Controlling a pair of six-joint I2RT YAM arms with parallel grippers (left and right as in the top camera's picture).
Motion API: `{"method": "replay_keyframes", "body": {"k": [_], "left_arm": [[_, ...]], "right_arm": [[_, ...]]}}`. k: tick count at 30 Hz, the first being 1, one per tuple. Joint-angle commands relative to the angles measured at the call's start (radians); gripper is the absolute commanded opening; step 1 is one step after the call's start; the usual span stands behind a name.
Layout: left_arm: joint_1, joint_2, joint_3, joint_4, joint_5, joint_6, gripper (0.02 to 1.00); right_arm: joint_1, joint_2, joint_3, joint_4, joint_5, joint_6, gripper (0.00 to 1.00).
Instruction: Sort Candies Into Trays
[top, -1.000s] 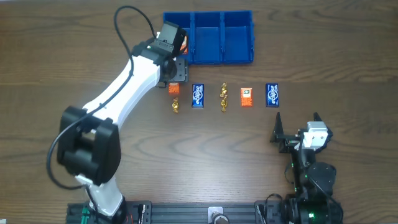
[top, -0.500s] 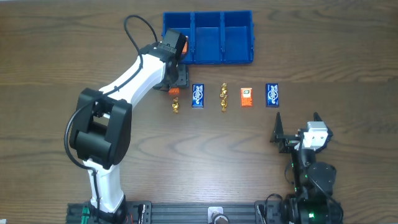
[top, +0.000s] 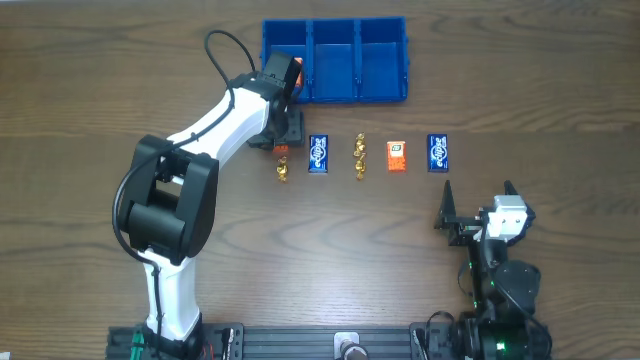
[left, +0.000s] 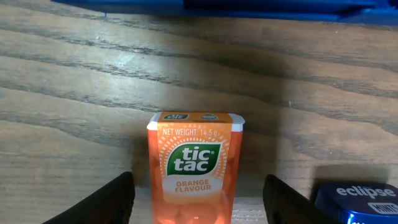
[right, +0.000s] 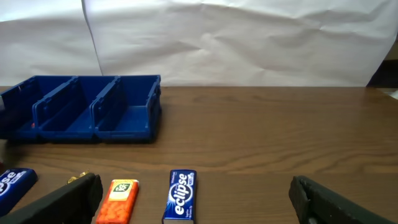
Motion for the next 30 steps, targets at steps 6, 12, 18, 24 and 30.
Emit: {"method": "replay_keyframes", "body": {"k": [6,12,18,24,30], "left_arm": [[0.005,0.021,-0.002,-0.008,0.002,0.000,0.614],[0.004,0.036,-0.002,-0.008,0.006,0.000,0.533],[0.004,0.045,-0.002,-0.006,0.011,-0.002,0.382],[0.004,0.019,0.035,-0.035,0.014,-0.001,0.281],[-0.012,-0.139,0.100,-0.064,-0.020,0.000,0.268]], "right_arm": [[-0.004,-0.007,-0.005,-0.002,-0.006,-0.008,0.998],[-0.004,-0.007,-0.005,-0.002,-0.006,-0.008,0.998],[-0.004,-0.007,-0.005,-0.002,-0.006,-0.008,0.998],[-0.004,-0.007,-0.005,-0.002,-0.006,-0.008,0.998],[-0.004,-0.007,-0.005,-0.002,-0.006,-0.008,0.998]]}}
